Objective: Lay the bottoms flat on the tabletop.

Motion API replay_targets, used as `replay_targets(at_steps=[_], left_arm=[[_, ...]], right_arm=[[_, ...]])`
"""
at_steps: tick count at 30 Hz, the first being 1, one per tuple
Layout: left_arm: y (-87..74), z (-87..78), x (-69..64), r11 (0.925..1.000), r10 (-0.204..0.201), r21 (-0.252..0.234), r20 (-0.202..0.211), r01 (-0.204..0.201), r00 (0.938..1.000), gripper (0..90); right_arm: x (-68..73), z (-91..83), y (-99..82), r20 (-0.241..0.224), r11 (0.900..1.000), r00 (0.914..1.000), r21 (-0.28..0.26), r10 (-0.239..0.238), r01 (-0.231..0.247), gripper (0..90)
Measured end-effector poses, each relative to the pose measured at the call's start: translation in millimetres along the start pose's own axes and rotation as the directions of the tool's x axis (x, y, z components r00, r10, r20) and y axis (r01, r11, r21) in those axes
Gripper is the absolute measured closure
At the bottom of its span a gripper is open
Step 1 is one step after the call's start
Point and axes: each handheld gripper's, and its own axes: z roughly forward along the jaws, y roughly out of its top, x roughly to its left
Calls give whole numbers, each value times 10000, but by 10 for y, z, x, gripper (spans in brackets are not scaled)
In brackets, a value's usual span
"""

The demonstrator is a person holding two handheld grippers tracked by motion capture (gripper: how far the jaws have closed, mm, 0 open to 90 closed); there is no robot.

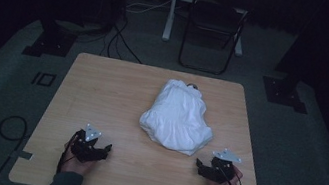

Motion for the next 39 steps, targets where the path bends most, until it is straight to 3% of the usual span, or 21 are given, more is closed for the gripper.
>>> replay_targets(at_steps=[4, 17, 26, 35, 39], left_arm=[[24, -35, -45, 9998, 194, -94, 116, -192, 9997, 362], [264, -101, -240, 9952, 809, -599, 567, -775, 9951, 363], [447, -135, -357, 9914, 948, -996, 1037, -845, 9901, 406], [715, -101, -580, 9778, 1789, -1336, 1285, -1617, 9754, 400], [817, -68, -698, 9702, 2174, -1415, 1477, -1969, 9648, 403]], right_arm=[[0, 1, 0, -6, 10000, 10000, -5, 2, -2, 201], [3, 15, 13, -65, 10000, 10000, -16, -61, 61, 200], [11, 22, 21, -104, 9999, 9999, -52, -100, 99, 225], [38, 24, 28, -161, 9997, 9998, -166, -155, 152, 299], [52, 33, 39, -200, 9996, 9996, -226, -201, 197, 352]])
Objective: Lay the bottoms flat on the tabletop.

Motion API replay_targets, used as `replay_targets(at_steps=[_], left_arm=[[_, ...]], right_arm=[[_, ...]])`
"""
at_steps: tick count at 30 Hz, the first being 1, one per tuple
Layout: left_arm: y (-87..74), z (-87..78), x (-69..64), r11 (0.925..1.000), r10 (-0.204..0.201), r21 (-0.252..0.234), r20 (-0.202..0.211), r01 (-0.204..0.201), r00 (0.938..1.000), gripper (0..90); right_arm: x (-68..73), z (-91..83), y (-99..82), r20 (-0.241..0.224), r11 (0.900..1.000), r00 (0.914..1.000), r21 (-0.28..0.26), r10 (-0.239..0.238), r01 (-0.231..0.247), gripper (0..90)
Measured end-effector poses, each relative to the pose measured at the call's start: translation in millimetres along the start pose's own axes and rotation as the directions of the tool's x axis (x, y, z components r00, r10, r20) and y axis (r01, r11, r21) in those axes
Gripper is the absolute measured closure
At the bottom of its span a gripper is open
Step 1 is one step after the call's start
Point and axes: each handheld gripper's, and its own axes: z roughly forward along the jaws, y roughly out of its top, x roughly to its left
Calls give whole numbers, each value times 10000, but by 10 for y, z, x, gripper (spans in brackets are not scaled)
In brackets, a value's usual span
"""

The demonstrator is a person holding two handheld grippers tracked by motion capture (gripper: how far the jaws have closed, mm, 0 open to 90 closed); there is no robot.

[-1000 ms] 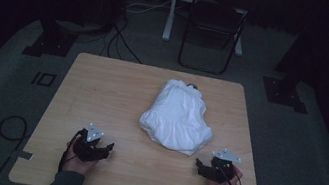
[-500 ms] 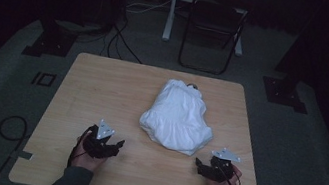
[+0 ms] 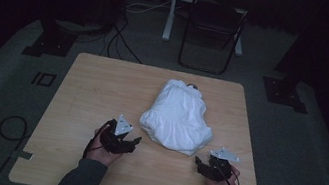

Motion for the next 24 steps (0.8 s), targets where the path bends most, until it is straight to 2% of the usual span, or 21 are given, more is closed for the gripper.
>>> replay_targets(at_steps=[5, 9, 13, 24], left_arm=[[124, 84, -109, 9994, 323, -126, 252, -320, 9992, 404], [221, 171, -204, 9973, 730, -89, 401, -727, 9965, 402], [292, 247, -272, 9954, 956, -103, 510, -952, 9941, 398], [409, 455, -441, 9907, 1353, 14, 874, -1360, 9869, 383]], right_arm=[[20, 2, 10, -71, 10000, 10000, -14, -63, 63, 401], [23, 1, 12, -70, 10000, 10000, -4, -71, 71, 404], [23, 1, 12, -75, 10000, 9999, -4, -69, 69, 404], [22, 2, 12, -81, 10000, 9999, -4, -70, 70, 402]])
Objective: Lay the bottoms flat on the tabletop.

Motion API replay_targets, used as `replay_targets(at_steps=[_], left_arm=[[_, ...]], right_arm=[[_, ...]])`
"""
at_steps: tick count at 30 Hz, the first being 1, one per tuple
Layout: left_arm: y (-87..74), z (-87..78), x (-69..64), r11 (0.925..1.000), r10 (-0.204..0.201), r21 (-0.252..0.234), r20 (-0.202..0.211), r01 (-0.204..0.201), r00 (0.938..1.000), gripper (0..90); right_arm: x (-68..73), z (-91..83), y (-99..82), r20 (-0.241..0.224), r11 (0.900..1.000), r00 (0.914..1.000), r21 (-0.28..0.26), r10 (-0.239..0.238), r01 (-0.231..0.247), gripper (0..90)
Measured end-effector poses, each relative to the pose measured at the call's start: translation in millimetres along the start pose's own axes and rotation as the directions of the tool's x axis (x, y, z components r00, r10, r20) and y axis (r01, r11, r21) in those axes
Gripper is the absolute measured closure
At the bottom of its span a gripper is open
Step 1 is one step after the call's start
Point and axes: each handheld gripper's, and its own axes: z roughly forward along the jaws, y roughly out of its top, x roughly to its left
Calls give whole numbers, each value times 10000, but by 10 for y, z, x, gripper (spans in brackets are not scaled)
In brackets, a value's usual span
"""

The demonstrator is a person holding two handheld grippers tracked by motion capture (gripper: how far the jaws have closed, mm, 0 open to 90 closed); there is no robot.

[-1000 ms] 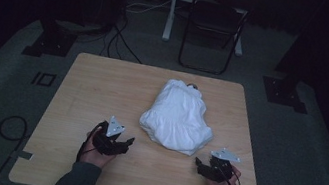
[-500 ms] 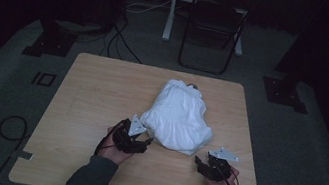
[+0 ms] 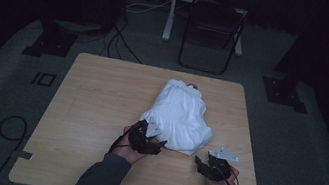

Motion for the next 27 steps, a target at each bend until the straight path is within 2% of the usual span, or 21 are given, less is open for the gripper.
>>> replay_targets(at_steps=[6, 7, 9, 17, 21, 23, 27], left_arm=[[35, 82, -45, 10000, 73, 40, 117, -73, 9999, 367], [71, 170, -82, 9997, 208, 104, 224, -210, 9995, 361], [88, 213, -88, 9996, 231, 134, 245, -234, 9994, 354], [154, 314, -149, 9985, 500, 209, 301, -506, 9983, 314], [242, 436, -249, 9970, 732, 187, 594, -745, 9955, 293], [261, 517, -268, 9961, 791, 347, 570, -811, 9952, 286], [278, 642, -257, 9957, 716, 576, 191, -726, 9972, 228]], right_arm=[[-14, -3, -1, 16, 10000, 10000, 26, 5, -5, 399], [-37, -11, -4, 90, 10000, 9999, 52, 71, -72, 399], [-51, -17, -8, 139, 9999, 9998, 59, 122, -123, 399], [-64, -23, -11, 178, 9999, 9997, 75, 154, -155, 399], [-65, -22, -9, 178, 9998, 9997, 86, 177, -178, 390], [-65, -21, -10, 178, 9998, 9997, 78, 161, -163, 388], [-64, -21, -11, 171, 9998, 9997, 84, 152, -154, 384]])
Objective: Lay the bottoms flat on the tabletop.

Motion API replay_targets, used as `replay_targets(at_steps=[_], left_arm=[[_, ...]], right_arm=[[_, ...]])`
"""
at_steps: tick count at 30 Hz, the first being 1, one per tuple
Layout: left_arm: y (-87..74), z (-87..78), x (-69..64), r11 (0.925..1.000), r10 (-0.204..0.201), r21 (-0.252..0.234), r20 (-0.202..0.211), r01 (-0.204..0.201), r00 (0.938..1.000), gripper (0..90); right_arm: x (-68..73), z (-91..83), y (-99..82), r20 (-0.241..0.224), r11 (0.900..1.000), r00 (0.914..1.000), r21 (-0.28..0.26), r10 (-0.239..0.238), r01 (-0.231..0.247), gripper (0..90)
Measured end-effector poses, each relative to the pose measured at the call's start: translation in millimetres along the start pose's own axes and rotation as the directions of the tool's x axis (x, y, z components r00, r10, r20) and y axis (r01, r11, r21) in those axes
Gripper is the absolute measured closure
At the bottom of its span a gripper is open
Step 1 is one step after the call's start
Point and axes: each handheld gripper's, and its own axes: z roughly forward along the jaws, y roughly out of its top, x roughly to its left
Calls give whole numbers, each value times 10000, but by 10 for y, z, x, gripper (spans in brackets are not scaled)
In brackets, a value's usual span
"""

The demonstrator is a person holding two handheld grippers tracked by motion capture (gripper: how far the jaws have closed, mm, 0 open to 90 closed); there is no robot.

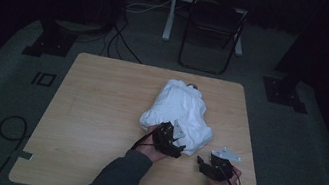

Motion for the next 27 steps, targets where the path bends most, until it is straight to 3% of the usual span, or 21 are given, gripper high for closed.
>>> replay_targets(at_steps=[2, 5, 9, 11, 14, 15, 20, 27], left_arm=[[6, 22, -2, 10000, -14, 60, -65, 14, 10000, 201], [19, 153, -37, 9976, 358, 603, -528, -326, 9980, 202], [13, 201, -16, 9964, 255, 819, -709, -196, 9972, 306], [6, 207, 28, 9959, 104, 900, -768, -34, 9970, 430], [2, 185, 92, 9959, -101, 893, -528, 148, 9986, 668], [4, 112, 180, 9961, -422, 751, -469, 457, 9980, 785], [12, -1, 223, 9979, -416, 468, -466, 438, 9980, 812], [-24, -285, 404, 9952, -960, -267, -739, 943, 9926, 814]], right_arm=[[1, 1, 0, 3, 10000, 10000, -7, -6, 6, 381], [7, 5, 3, -2, 10000, 10000, 5, 8, -8, 374], [8, 6, 2, 8, 10000, 10000, -3, 14, -14, 373], [11, 7, 3, 13, 10000, 10000, -9, 26, -26, 371], [11, 7, 3, 15, 10000, 10000, -12, 30, -30, 372], [9, 8, 2, 19, 10000, 10000, -29, 9, -9, 372], [14, 7, 3, 23, 10000, 10000, -24, 10, -10, 387], [27, 4, 6, -3, 10000, 10000, -16, 9, -9, 405]])
